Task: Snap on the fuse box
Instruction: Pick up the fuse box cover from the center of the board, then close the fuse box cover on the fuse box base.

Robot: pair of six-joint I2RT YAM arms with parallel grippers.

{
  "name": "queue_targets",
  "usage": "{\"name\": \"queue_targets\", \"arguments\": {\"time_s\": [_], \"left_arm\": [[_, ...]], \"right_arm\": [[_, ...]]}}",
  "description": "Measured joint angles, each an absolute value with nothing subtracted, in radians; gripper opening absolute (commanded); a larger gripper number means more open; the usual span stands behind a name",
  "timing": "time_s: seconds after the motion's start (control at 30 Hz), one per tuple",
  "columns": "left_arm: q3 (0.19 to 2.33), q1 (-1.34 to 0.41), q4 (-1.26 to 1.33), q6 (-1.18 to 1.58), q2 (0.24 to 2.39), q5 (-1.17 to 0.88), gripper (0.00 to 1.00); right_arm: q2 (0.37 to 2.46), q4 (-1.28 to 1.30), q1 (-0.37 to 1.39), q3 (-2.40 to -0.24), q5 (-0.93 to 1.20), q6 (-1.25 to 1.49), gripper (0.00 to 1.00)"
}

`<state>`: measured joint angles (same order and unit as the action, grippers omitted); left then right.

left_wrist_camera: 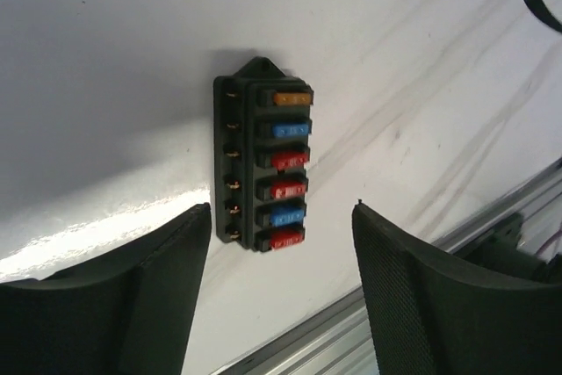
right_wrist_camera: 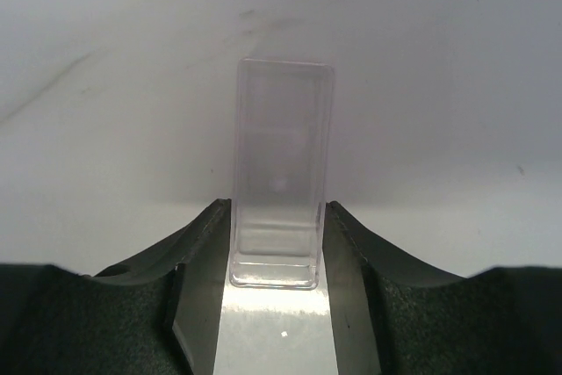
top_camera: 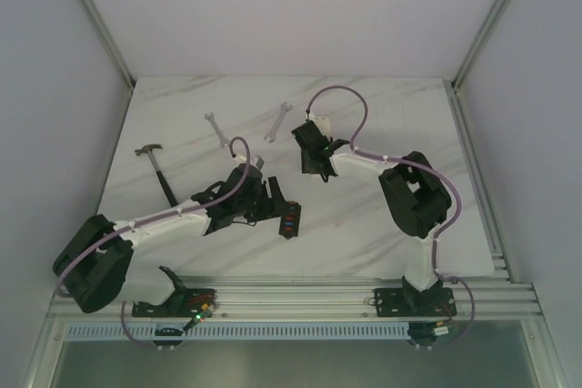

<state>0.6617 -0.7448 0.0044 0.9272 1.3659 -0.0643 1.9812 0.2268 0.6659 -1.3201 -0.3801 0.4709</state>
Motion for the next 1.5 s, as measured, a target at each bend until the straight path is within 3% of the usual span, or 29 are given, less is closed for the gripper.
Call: {"name": "queue_targets", "arguments": {"time_s": [0.37, 0.57, 0.77, 1.0, 1.17, 1.37, 1.5], "left_arm": [[0.583, -0.883, -0.083, 0.685, 1.235, -0.05, 0.34], [0.583, -0.951, -0.09, 0.667, 1.34, -0.032, 0.25], [0.646, -0.951, -0.048, 0.659, 1.463, -0.017, 0.24], [0.813, -0.948, -0.012, 0.63, 1.636, 0.025, 0.27], [0.869, -0.937, 0.016, 0.627, 1.674, 0.038, 0.4], [0.78, -0.918, 0.031, 0.642, 1.505, 0.061, 0.59], [0.649, -0.807, 0.043, 0.677, 1.338, 0.064, 0.7]], "right_arm": [[1.785, 0.243, 0.676, -1.167, -0.344, 0.479, 0.33], [1.74, 0.245, 0.676, -1.135, -0.344, 0.479, 0.33], [1.702, 0.246, 0.676, -1.116, -0.344, 0.479, 0.32], [1.61, 0.271, 0.676, -1.087, -0.339, 0.471, 0.3], [1.563, 0.295, 0.683, -1.087, -0.299, 0.453, 0.29], [1.563, 0.37, 0.76, -1.095, -0.246, 0.437, 0.29], [1.609, 0.418, 0.822, -1.143, -0.226, 0.436, 0.3]]}}
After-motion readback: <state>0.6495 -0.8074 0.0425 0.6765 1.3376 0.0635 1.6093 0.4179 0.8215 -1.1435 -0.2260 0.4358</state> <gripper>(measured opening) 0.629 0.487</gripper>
